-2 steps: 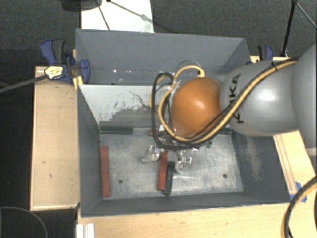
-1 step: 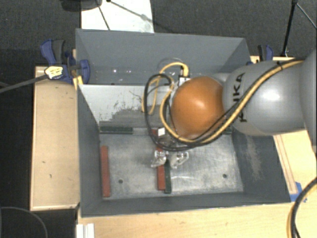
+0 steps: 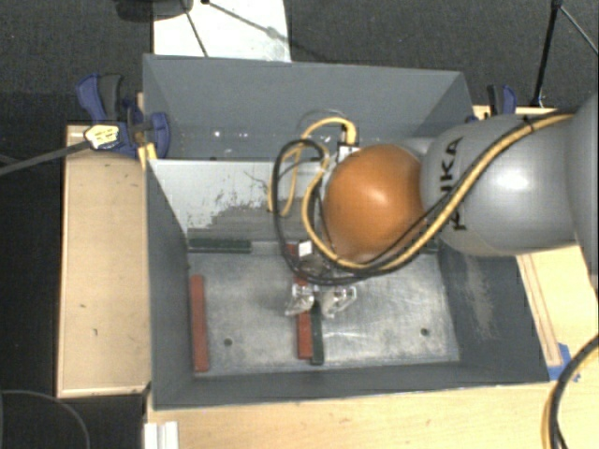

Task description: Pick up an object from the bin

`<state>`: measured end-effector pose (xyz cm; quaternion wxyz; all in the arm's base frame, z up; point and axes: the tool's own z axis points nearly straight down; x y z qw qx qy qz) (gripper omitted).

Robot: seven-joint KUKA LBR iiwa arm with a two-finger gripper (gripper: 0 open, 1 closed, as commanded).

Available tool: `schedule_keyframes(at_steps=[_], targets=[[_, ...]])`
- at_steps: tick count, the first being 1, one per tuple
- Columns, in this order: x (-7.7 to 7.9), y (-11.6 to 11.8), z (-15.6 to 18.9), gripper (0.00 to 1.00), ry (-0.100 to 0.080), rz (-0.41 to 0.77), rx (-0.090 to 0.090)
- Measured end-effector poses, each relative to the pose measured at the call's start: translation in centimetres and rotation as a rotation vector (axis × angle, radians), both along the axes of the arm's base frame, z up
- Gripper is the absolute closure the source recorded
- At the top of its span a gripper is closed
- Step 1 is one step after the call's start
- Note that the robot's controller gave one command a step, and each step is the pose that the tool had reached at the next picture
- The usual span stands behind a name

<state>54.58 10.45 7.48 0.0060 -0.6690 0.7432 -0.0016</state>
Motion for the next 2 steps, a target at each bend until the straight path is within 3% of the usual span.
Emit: schedule_keyframes(at_steps=[2], targets=[[-0.5, -0.1, 2.3, 1.00, 0.018, 0.000, -0.004]])
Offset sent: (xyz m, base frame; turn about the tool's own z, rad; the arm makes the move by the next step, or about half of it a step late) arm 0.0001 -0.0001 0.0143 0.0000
